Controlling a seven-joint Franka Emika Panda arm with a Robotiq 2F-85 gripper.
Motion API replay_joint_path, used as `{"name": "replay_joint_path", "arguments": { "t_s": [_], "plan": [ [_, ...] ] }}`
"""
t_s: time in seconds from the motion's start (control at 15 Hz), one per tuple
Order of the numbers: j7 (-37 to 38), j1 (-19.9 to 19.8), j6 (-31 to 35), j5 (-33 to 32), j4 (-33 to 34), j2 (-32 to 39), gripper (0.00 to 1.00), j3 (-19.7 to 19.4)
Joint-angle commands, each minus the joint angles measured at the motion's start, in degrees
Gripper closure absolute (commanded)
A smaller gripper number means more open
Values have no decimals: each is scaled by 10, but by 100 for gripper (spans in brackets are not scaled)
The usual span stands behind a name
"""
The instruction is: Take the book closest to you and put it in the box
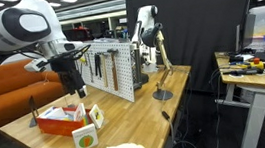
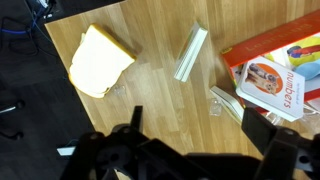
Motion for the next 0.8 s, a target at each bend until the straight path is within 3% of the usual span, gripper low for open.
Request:
{"name": "replay_joint_path", "arguments": {
  "t_s": [0.0, 0.73],
  "plan": [
    [24, 11, -17, 4, 18, 19, 0, -16],
    [-6, 35, -24, 69, 131, 230, 0, -76]
  ]
}}
